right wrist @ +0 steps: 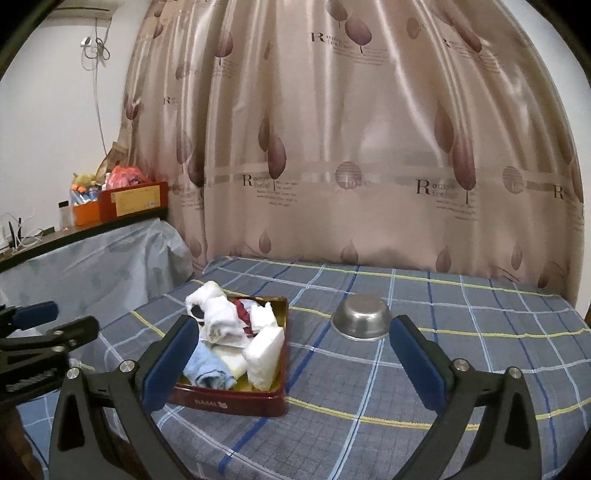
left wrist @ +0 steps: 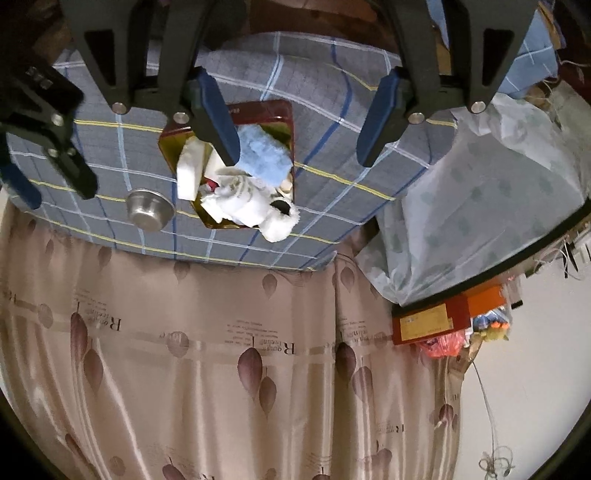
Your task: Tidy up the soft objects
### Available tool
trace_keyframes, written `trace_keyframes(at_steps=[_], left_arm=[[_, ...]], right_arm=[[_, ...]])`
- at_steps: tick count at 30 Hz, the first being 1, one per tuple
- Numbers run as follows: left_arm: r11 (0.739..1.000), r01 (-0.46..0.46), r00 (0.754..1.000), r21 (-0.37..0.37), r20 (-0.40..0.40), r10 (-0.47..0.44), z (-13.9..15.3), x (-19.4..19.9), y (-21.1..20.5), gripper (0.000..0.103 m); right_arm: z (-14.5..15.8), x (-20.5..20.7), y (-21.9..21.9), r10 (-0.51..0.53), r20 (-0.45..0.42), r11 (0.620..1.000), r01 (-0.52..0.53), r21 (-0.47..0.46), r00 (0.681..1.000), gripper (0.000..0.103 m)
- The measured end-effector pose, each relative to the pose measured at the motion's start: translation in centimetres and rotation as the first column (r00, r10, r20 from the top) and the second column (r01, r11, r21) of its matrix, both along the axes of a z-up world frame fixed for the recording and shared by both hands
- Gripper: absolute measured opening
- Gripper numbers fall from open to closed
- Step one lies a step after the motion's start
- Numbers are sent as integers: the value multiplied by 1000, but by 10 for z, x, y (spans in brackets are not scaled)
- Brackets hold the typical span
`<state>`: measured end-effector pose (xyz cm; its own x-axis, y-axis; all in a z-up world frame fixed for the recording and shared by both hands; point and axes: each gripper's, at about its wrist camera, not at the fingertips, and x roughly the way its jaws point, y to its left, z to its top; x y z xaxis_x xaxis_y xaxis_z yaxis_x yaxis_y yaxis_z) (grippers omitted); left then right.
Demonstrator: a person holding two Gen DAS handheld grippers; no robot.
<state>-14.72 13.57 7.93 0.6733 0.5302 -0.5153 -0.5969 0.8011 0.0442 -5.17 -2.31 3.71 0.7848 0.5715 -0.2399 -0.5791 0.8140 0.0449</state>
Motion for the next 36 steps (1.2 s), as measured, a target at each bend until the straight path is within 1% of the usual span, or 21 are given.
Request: trace_keyframes(at_steps=[4, 9, 12, 16, 20, 32, 36], left_arm=[[1000, 13, 1000, 5, 19, -13, 1, -6, 0, 67], [999, 40, 999, -16, 32, -39, -3, -7, 2, 67], [998, 58, 997, -28, 44, -56, -2, -8, 3, 67], [998, 59, 997, -6, 56, -59, 0, -11, 0, 67], [998, 61, 997, -5, 50, -60, -1, -10, -2, 68], [995, 73, 995, -65, 78, -68, 0, -12, 7, 68], [995, 82, 992, -62, 104, -75, 2, -15, 6, 68]], right_arm=[[-1, -8, 5, 2, 22, 1000, -2, -13, 1000, 102], [-2, -15, 9, -16, 45, 1000, 17, -26, 999, 103], [-2, -16, 11, -11, 38, 999, 12, -33, 999, 103], [-1, -17, 11, 2, 34, 1000, -1, -31, 999, 103], [-2, -18, 12, 5, 39, 999, -4, -36, 999, 103], [-5, -18, 15, 27, 32, 998, -26, -50, 999, 103], [-5, -17, 15, 28, 30, 998, -27, -52, 999, 103]])
